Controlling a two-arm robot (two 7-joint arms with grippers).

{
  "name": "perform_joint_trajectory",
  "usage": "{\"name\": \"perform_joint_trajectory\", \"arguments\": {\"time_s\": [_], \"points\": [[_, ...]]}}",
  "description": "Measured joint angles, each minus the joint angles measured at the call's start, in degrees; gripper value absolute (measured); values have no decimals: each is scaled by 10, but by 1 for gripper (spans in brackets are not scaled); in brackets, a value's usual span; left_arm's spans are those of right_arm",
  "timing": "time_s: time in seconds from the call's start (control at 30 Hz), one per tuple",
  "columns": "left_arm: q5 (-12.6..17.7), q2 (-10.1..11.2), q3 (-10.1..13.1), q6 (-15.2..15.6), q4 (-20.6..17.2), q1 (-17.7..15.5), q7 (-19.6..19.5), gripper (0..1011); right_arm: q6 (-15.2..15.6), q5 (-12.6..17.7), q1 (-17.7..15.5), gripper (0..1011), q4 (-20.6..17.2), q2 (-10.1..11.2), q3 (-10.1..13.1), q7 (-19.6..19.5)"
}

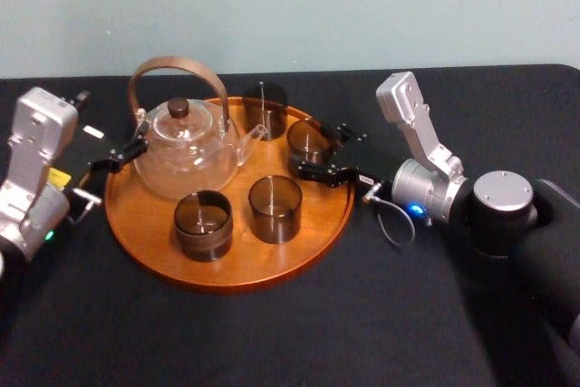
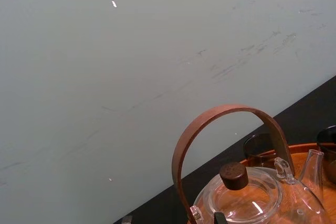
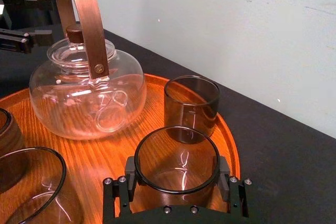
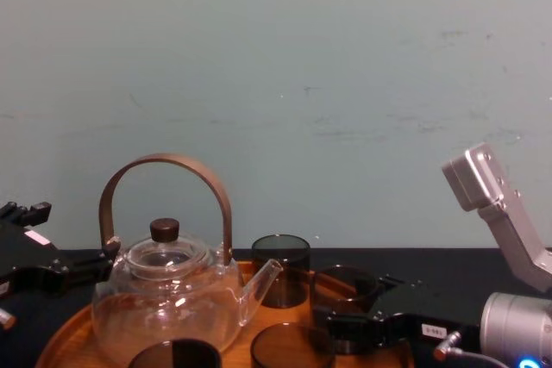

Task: Pick up the glass from the table and place it on the tray.

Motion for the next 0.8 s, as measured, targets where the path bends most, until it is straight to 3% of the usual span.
{"name": "perform_joint_trajectory", "arguments": {"time_s": [0.37,0.57,0.8], "points": [[0,0,0,0,0,0,0,1010,0,0,-1,908,-2,1,0,0],[0,0,0,0,0,0,0,1009,1,1,-2,1003,-4,2,0,0],[0,0,0,0,0,0,0,1009,14,10,-17,1003,-40,12,9,5]]}}
